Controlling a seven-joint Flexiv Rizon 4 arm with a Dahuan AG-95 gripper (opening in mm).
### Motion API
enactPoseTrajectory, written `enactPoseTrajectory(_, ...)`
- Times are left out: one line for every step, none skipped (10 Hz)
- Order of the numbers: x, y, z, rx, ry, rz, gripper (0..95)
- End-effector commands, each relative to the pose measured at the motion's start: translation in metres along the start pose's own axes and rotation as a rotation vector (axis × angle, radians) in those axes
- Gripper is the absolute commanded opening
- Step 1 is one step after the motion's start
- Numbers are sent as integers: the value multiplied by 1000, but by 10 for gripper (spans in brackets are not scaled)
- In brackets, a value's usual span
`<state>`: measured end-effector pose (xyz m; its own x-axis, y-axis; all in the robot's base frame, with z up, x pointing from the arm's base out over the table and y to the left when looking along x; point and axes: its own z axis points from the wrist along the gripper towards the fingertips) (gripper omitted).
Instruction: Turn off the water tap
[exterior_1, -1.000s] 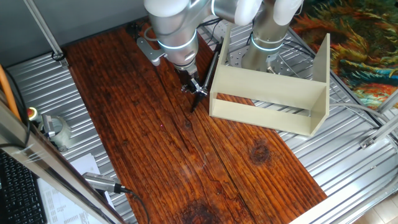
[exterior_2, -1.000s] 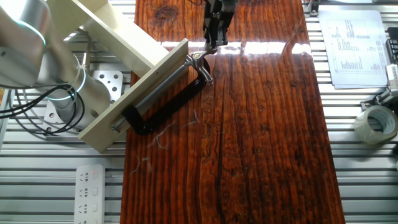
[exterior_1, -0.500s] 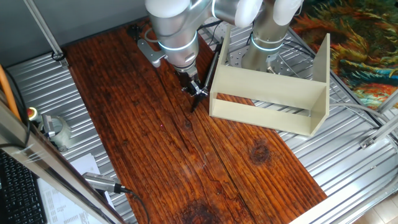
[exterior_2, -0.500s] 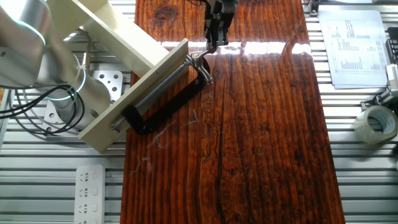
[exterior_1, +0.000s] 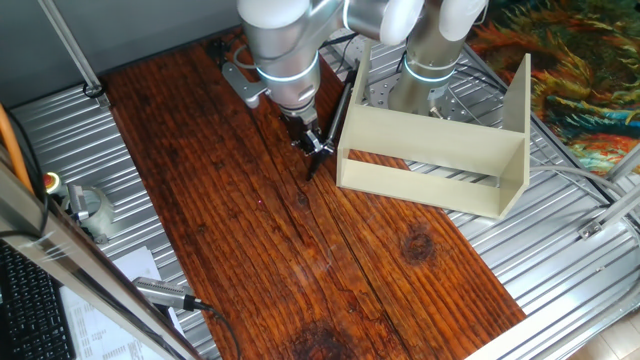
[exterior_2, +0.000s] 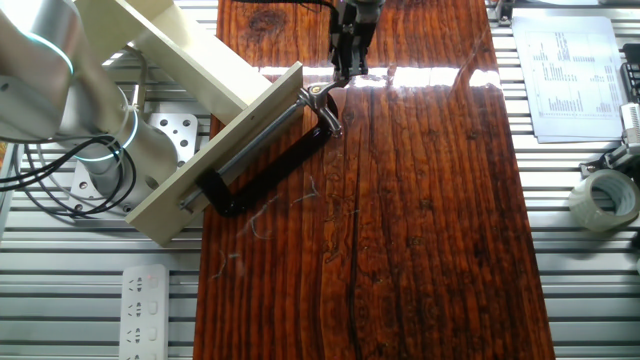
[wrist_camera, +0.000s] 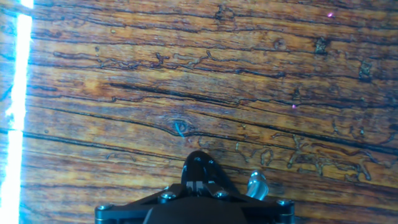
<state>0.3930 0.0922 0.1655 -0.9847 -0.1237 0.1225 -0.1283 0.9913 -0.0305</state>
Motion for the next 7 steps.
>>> enactPoseTrajectory(2, -1, -1, 21, -22, 17, 0)
enactPoseTrajectory(2, -2, -1, 26, -27, 23, 0)
enactPoseTrajectory(2, -3, -2, 33, -31, 28, 0)
enactPoseTrajectory(3, -5, -3, 36, -33, 30, 0)
enactPoseTrajectory(4, -7, -4, 39, -34, 30, 0)
enactPoseTrajectory(4, -7, -4, 39, -36, 30, 0)
enactPoseTrajectory(5, -6, -5, 33, -36, 31, 0)
